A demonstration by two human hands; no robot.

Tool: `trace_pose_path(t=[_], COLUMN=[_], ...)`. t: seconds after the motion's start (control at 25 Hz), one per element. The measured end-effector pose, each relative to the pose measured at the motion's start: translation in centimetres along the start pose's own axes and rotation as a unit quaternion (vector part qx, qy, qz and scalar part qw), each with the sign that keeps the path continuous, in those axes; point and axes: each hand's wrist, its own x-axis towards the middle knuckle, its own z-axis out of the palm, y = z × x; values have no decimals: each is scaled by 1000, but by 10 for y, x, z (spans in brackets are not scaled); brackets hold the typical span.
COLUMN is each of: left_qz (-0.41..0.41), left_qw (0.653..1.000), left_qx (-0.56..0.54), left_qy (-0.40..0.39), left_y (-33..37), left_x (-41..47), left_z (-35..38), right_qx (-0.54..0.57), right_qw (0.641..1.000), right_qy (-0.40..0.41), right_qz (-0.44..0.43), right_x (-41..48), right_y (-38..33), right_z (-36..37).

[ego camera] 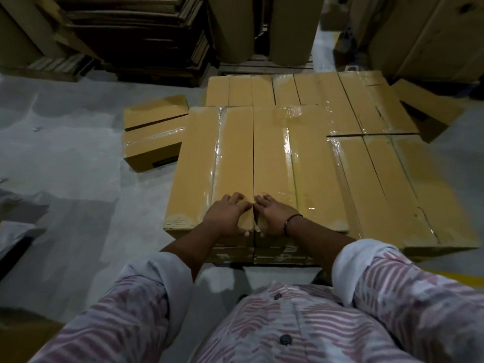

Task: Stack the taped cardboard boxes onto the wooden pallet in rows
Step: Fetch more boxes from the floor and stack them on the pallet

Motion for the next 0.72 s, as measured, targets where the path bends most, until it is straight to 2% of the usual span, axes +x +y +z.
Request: trace_pose_path(t=[0.12, 0.24, 0.36, 0.56, 0.72], left_qz=[-16, -28, -20, 26, 66], left_qw=[1000, 998, 995, 994, 992], left_qx=[-14, -12, -33, -44, -34], left_qy=[2, 52, 90, 97, 102], left_y=[5, 25, 58, 134, 222], left_x=[7, 13, 23, 64, 106], left_z=[-12, -17, -18, -35, -44], right_qx=[66, 141, 164, 178, 188], right_qw=[998, 985, 975, 957, 937], right_qy=[23, 86, 125, 173, 193], right_qz=[10, 43, 82, 150, 224], right_x=[-5, -18, -40, -101, -181], right_y=[0, 8, 30, 94, 167], right_z=[0, 2, 2, 15, 29])
